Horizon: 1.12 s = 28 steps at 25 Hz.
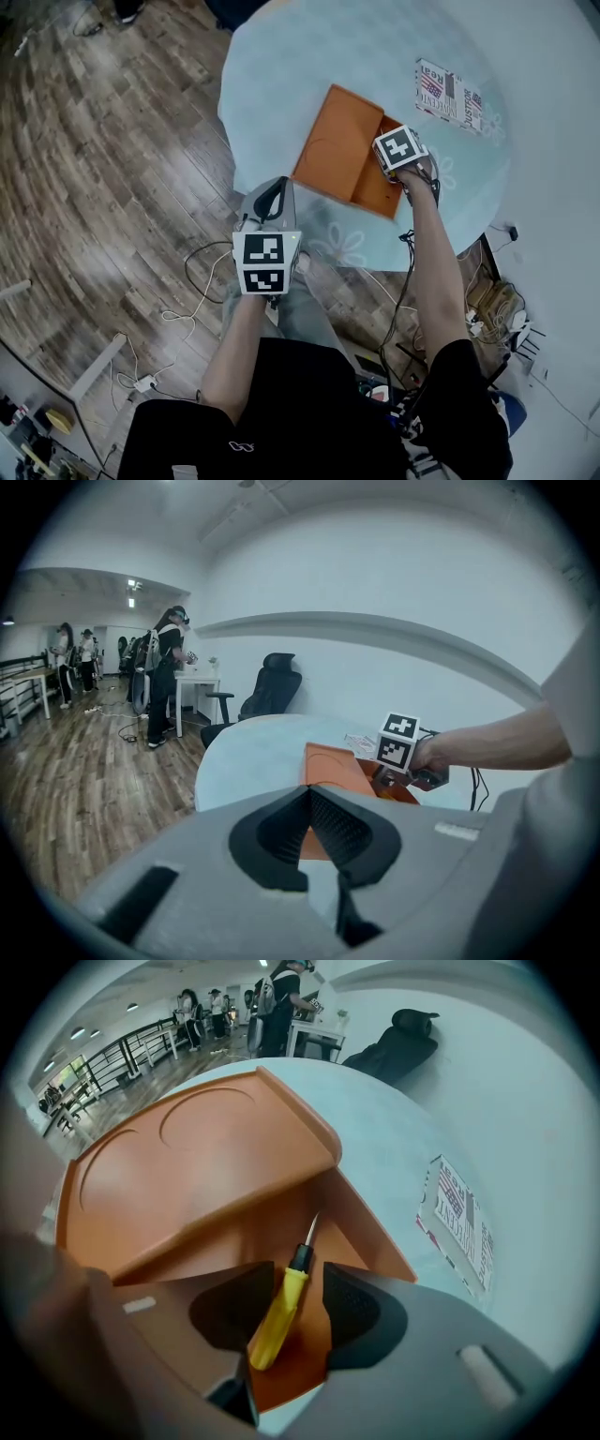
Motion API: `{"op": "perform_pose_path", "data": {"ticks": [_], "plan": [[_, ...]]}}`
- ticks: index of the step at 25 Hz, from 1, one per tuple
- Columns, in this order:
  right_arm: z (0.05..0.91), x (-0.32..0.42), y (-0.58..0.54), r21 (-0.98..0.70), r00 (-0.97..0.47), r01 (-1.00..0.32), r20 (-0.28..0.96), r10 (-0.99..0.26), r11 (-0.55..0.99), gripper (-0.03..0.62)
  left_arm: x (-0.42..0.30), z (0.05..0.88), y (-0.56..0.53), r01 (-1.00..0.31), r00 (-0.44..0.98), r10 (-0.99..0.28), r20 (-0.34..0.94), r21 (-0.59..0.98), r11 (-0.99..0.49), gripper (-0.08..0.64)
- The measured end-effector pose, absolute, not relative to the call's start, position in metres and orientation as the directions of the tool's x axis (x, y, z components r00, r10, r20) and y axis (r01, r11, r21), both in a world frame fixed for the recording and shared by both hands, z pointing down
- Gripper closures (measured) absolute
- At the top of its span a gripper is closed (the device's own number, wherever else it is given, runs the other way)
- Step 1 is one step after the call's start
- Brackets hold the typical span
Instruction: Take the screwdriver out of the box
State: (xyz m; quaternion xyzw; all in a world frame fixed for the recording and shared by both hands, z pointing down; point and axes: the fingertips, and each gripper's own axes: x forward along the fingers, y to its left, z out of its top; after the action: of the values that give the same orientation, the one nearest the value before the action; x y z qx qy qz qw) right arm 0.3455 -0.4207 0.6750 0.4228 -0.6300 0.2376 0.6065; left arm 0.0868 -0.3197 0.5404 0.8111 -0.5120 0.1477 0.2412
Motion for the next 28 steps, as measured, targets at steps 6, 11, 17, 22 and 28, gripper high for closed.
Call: {"op": "perform_pose_path", "data": {"ticks": [6,11,17,22,28], "plan": [[0.687,0.343,-0.416,0.189,0.100,-0.828,0.976,-0.192,0.529,0.477,0.074,0.543,-0.321,-0.912,0.409,-0.766,0.495,0.233,-0.336,0.557],[0.680,0.345,-0.419,0.140,0.046,-0.906,0.971,-0.235,0.399,0.493,0.083,0.531,-0.318,-0.901,0.434,-0.759,0.485,0.221,-0.374,0.557],[0.617,0.345,-0.415,0.062,-0.016,-0.987,0.880,-0.474,0.148,0.500,0.099,0.506,-0.315,-0.873,0.485,-0.750,0.450,0.209,-0.440,0.557],[0.525,0.329,-0.403,-0.071,-0.126,-0.992,0.665,-0.736,0.105,0.500,0.122,0.480,-0.317,-0.838,0.541,-0.741,0.398,0.186,-0.512,0.557],[0.396,0.301,-0.355,-0.207,-0.185,-0.970,0.301,-0.935,0.126,0.500,0.145,0.425,-0.329,-0.792,0.607,-0.748,0.268,0.133,-0.596,0.557]]}}
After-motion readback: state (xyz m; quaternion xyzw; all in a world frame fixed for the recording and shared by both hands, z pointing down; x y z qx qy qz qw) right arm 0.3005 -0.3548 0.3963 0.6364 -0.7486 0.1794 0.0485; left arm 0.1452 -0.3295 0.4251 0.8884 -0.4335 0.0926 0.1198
